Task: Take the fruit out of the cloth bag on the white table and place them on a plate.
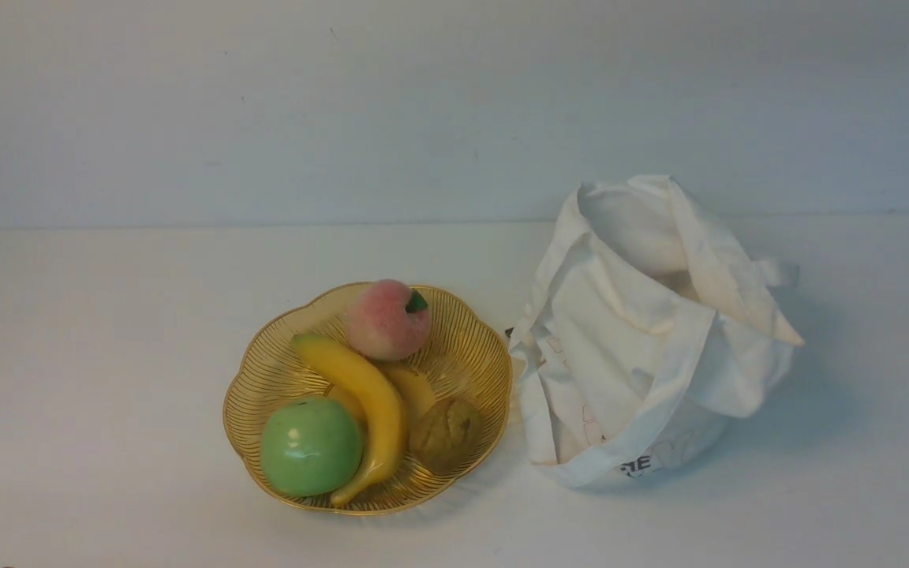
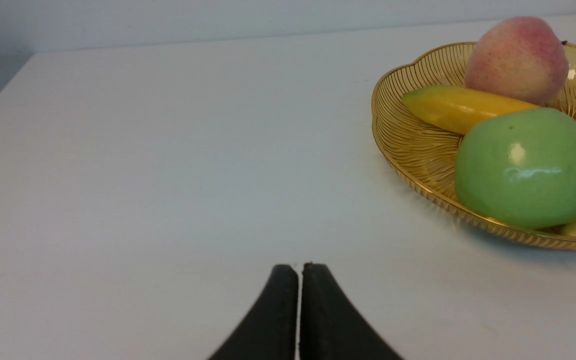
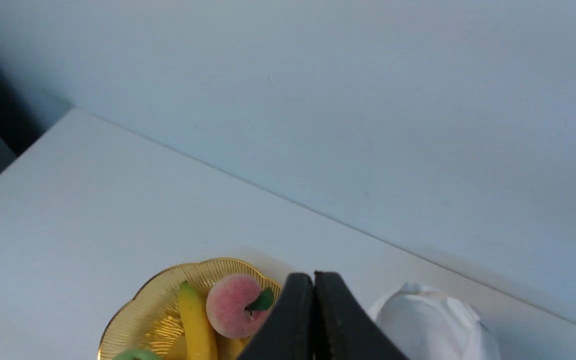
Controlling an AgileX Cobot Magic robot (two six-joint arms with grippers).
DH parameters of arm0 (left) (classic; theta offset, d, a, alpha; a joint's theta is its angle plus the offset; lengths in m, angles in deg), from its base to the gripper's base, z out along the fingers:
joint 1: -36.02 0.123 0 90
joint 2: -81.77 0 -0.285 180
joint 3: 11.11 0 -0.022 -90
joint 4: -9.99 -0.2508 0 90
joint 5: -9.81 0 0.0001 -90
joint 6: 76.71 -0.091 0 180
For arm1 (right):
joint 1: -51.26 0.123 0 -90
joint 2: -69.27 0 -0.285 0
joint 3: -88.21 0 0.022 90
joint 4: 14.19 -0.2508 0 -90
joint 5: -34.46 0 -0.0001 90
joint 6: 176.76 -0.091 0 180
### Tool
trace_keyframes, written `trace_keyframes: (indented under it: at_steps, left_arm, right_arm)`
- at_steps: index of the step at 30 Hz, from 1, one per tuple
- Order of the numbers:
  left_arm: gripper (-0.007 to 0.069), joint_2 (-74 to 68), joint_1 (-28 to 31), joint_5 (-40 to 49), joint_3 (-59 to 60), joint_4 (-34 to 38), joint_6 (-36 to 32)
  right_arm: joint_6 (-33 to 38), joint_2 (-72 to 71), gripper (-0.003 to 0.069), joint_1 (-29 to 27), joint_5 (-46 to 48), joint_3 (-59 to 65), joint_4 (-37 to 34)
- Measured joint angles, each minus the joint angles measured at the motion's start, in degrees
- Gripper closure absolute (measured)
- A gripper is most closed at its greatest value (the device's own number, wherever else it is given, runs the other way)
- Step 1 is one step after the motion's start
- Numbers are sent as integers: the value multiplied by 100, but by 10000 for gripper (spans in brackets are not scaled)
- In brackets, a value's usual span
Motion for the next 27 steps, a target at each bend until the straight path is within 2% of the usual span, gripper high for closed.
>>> trace_keyframes:
  at_steps: [4,8,9,12,18,27]
  left_arm:
    - [632,0,0,0,0,0,0]
    - [632,0,0,0,0,0,0]
    - [632,0,0,0,0,0,0]
    - [632,0,0,0,0,0,0]
    - [632,0,0,0,0,0,0]
    - [632,0,0,0,0,0,0]
  right_arm:
    - [-185,-1464,671,0,-438,1486,309]
    - [-497,-3247,671,0,-1944,3697,629]
    - [-497,-3247,671,0,-1944,3697,629]
    - [-689,-4895,671,0,-3444,5705,715]
    - [-1307,-6927,673,0,-4306,8229,715]
    - [-1335,-8317,673,0,-5276,9560,763]
